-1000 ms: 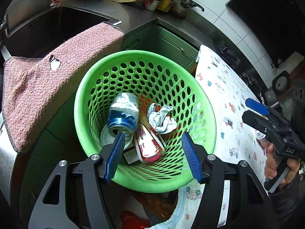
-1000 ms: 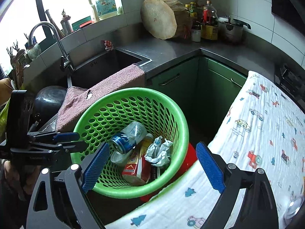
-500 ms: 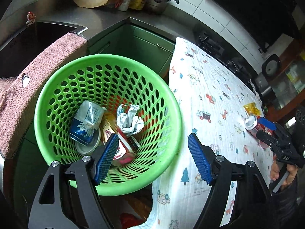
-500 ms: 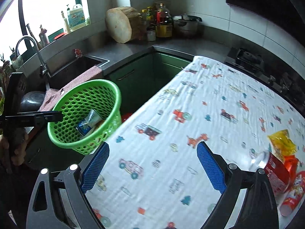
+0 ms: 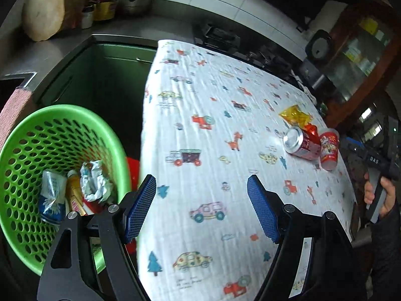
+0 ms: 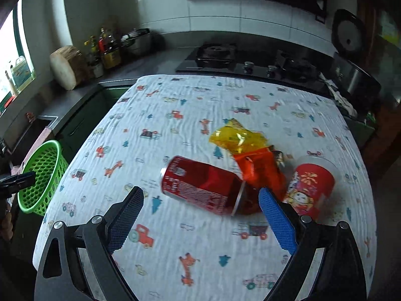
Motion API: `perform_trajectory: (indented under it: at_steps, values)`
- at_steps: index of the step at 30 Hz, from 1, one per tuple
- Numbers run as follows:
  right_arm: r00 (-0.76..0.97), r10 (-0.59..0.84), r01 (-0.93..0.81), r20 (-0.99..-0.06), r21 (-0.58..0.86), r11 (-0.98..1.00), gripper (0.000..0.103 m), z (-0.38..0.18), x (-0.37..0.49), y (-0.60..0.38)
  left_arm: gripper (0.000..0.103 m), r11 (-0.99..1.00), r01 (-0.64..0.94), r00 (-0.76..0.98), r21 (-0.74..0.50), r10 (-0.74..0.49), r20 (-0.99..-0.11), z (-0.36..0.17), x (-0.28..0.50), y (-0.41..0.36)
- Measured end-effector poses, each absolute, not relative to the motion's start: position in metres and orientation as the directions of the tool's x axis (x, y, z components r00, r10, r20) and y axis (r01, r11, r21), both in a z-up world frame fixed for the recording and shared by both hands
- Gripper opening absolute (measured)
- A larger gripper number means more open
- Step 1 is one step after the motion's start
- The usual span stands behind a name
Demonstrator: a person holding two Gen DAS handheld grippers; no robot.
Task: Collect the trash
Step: 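Move both tools back over the remaining trash on the table, then grasp the red paper cup with the right tool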
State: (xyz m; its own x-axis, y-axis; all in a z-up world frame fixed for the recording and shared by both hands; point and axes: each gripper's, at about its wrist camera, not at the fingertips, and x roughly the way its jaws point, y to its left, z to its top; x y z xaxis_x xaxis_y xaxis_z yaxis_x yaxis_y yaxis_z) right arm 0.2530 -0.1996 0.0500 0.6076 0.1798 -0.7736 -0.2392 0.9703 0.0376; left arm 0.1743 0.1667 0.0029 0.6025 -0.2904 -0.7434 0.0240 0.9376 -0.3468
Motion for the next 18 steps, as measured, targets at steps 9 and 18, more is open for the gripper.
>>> perform_trajectory:
  at_steps: [9,18]
  values:
    - [0.588,0.07,-0.058,-0.806,0.044,0.997,0.09,0.044,0.272,-0.268,0.078,0.924,0.218,0.562,-0.314,-0.382,-0.733,0.013,0.21,0.092]
    - [0.547,0.069,0.023,-0.834,0.098,0.995,0.09,0.024,0.292,-0.298,0.08,0.898,0.357,0.532,-0.259,-0.423,-0.733,0.021,0.237,0.035]
